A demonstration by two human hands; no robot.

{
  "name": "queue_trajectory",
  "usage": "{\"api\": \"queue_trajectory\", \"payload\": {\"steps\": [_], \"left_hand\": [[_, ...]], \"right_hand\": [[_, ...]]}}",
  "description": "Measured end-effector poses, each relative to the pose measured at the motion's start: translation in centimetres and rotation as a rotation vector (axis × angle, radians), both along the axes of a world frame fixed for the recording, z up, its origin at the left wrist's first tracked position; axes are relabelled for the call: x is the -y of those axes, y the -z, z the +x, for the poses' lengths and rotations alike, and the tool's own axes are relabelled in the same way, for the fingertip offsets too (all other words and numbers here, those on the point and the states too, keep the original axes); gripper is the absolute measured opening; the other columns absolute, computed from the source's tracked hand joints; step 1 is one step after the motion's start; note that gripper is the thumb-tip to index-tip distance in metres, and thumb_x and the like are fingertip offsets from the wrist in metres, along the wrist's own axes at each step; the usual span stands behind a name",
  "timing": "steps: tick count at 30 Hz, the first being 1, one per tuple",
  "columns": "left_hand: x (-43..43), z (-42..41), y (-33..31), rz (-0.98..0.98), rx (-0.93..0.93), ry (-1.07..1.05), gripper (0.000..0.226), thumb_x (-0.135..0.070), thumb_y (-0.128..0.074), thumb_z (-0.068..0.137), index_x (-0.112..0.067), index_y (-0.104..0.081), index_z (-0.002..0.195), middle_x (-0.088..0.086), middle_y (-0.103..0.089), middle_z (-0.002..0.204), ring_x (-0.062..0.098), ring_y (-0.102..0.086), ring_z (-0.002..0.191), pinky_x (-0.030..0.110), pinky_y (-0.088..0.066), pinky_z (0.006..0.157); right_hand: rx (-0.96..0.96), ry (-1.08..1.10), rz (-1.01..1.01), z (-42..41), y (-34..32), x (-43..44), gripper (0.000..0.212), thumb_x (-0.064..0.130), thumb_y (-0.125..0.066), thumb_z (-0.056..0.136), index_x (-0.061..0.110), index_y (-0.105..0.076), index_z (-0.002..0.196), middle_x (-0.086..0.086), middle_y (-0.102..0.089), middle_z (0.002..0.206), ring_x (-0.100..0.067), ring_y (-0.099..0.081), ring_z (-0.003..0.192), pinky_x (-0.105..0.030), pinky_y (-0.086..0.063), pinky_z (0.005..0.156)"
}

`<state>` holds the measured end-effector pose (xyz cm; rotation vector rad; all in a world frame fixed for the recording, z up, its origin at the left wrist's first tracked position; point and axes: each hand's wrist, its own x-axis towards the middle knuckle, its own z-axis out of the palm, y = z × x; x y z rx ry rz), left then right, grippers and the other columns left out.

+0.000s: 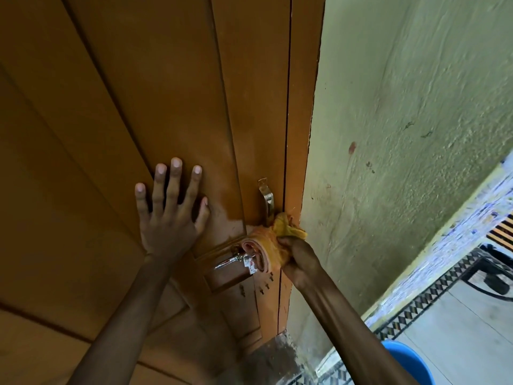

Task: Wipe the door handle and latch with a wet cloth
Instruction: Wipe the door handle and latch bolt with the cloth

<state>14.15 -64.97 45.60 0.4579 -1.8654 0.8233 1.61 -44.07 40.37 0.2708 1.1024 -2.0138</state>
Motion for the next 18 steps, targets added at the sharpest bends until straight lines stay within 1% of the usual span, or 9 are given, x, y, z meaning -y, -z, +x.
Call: {"api": "queue_trajectory", "payload": {"steps": [2,4,6,8,10,11,14,18], "left_hand": [[0.0,0.0,-0.2,-0.010,-0.009,-0.002,0.068,-0.047,-0.055,0.096,-0.023,-0.035,0.157,0.008,-0.008,0.168,0.025,-0.006,0.155,0.050,-0.002,0.125],[0.3,-0.2,-0.1,-0.015,-0.004,0.000,0.069,-0.048,-0.055,0.096,-0.023,-0.034,0.157,0.008,-0.007,0.168,0.026,-0.005,0.155,0.050,-0.002,0.125],[0.6,-0.4,-0.1,-0.012,0.002,-0.003,0.069,-0.048,-0.055,0.096,-0.022,-0.034,0.157,0.008,-0.007,0.168,0.026,-0.005,0.155,0.050,-0.002,0.125],[0.5,-0.3,-0.1,-0.008,0.002,-0.006,0.069,-0.048,-0.055,0.096,-0.022,-0.034,0.157,0.008,-0.008,0.168,0.025,-0.005,0.155,0.049,-0.001,0.125],[0.2,-0.1,0.2,-0.013,0.007,-0.008,0.070,-0.049,-0.055,0.096,-0.022,-0.033,0.157,0.008,-0.007,0.168,0.026,-0.005,0.155,0.049,-0.001,0.125],[0.1,0.0,0.3,-0.013,0.011,-0.006,0.070,-0.049,-0.055,0.096,-0.022,-0.033,0.157,0.008,-0.007,0.168,0.026,-0.005,0.155,0.050,-0.001,0.124],[0.3,-0.1,0.3,-0.014,0.017,-0.009,0.071,-0.049,-0.055,0.096,-0.022,-0.032,0.157,0.008,-0.007,0.168,0.026,-0.005,0.155,0.050,-0.001,0.124],[0.4,0.0,0.2,-0.021,0.014,-0.007,0.070,-0.049,-0.056,0.096,-0.022,-0.033,0.157,0.008,-0.007,0.168,0.026,-0.005,0.155,0.050,-0.002,0.124]], "right_hand": [[0.021,0.018,-0.019,0.1,0.3,-0.6,0.029,-0.001,-0.050,0.095,0.004,-0.062,0.121,-0.015,-0.071,0.104,-0.027,-0.069,0.089,-0.032,-0.063,0.065],[0.034,0.033,-0.011,0.1,0.3,-0.2,0.030,-0.001,-0.049,0.096,0.003,-0.061,0.124,-0.016,-0.071,0.106,-0.027,-0.069,0.089,-0.032,-0.062,0.067],[0.035,0.055,0.011,0.2,0.0,0.9,0.034,-0.002,-0.050,0.096,0.003,-0.058,0.129,-0.018,-0.069,0.113,-0.027,-0.069,0.091,-0.034,-0.061,0.072],[0.000,0.089,0.040,0.6,-0.5,1.3,0.035,-0.001,-0.052,0.095,0.003,-0.058,0.130,-0.020,-0.067,0.121,-0.028,-0.068,0.096,-0.034,-0.059,0.077],[-0.060,0.125,0.039,1.0,-0.8,0.9,0.034,0.000,-0.056,0.094,0.003,-0.059,0.127,-0.020,-0.067,0.121,-0.031,-0.068,0.103,-0.036,-0.058,0.084],[-0.081,0.135,0.023,1.3,-1.1,0.5,0.034,-0.001,-0.057,0.093,0.003,-0.060,0.127,-0.020,-0.068,0.121,-0.031,-0.067,0.104,-0.036,-0.058,0.085],[-0.084,0.151,-0.014,1.5,-1.9,0.7,0.036,-0.003,-0.059,0.091,0.003,-0.058,0.126,-0.018,-0.068,0.119,-0.029,-0.068,0.101,-0.034,-0.059,0.079],[-0.060,0.164,0.069,0.9,-2.3,1.5,0.035,0.000,-0.065,0.087,0.002,-0.061,0.122,-0.018,-0.069,0.111,-0.025,-0.069,0.085,-0.033,-0.057,0.069]]}}
